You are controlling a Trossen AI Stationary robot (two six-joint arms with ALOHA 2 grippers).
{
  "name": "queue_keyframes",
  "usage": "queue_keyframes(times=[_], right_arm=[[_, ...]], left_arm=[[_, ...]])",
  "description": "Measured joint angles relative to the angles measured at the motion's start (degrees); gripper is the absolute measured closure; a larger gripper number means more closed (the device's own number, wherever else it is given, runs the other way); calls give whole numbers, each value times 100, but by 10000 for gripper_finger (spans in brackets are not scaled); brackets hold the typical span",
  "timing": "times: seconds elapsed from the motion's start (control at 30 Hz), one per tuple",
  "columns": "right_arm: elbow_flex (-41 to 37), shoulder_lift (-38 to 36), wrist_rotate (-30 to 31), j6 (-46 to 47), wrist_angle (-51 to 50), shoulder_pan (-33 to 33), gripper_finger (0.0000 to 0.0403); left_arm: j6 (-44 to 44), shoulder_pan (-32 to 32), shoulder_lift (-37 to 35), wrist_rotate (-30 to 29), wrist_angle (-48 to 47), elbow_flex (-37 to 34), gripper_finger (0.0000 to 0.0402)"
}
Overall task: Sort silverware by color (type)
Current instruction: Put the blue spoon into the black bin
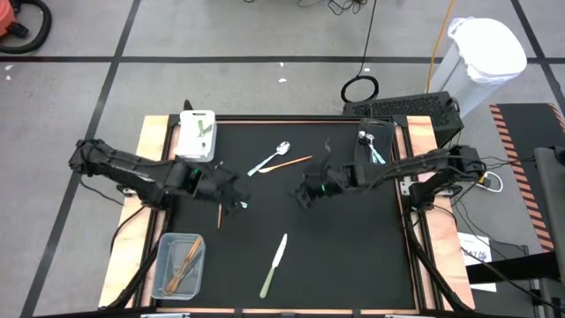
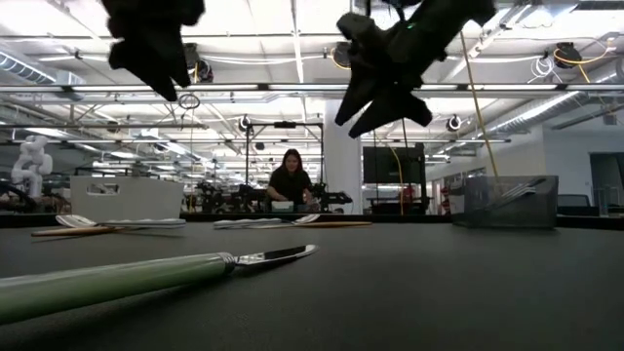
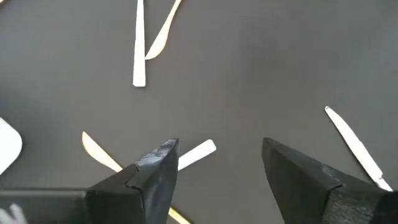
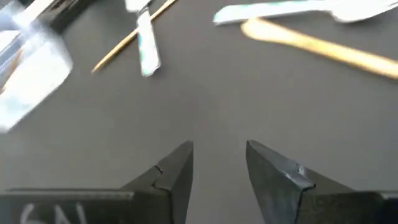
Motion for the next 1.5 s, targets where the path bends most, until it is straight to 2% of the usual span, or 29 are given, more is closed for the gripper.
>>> queue_keyframes(times=[0.1,0.17,0.33,0.5,0.6,0.7,0.83,1.1,1.5], right_arm=[[301,25,26,-50,-9,-500,254],[547,113,13,-387,-65,-824,254],[1441,653,-401,-1088,-1054,-1450,253],[2094,1128,-449,-508,-1624,-1726,245],[2323,1363,-530,-679,-1526,-1884,239],[2545,1637,-739,-865,-1711,-2062,235],[2682,1640,-723,-942,-2238,-2193,234],[2685,1206,-716,-991,-2859,-2415,234],[2691,1064,-581,-641,-3039,-2360,234]], left_arm=[[681,649,80,407,208,-2,187],[1158,1094,63,432,299,-2,196],[2162,2111,68,993,934,-2,211],[2885,2967,502,1535,2056,-4,225],[3195,3283,835,1739,2508,-3,226],[3827,3512,1189,1994,2740,-4,226],[4015,3808,1738,2380,3111,-4,226],[4307,3870,2765,2385,3652,-4,227],[4320,3870,3654,2158,3840,11,233]])
